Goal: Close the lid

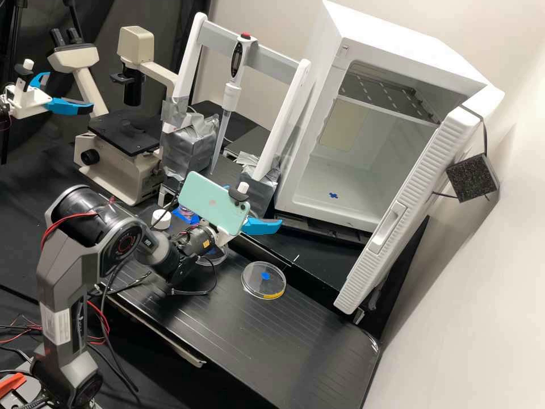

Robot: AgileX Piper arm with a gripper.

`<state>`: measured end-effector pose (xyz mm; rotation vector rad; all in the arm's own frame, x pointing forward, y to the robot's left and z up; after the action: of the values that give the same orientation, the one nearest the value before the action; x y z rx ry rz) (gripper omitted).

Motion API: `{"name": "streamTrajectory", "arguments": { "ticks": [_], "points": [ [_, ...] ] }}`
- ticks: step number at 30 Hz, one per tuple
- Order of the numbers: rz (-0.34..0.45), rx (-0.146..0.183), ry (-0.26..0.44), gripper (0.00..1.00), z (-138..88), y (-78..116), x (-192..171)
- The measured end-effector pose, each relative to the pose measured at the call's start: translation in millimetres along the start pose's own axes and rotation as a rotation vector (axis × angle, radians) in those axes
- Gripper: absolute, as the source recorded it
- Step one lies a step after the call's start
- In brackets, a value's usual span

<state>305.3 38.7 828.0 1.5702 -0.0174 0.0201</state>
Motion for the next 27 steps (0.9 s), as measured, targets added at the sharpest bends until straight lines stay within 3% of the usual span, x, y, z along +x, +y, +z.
{"name": "streamTrajectory", "arguments": {
  "ticks": [12,22,27],
  "points": [
    [0.022,-0.002,-0.019,1.0,6.5,6.1,-8.6],
    [0.212,0.021,-0.024,1.0,33.7,49.1,-70.9],
    [0.266,0.007,-0.008,1.0,43.4,57.3,-103.1]
  ]
}}
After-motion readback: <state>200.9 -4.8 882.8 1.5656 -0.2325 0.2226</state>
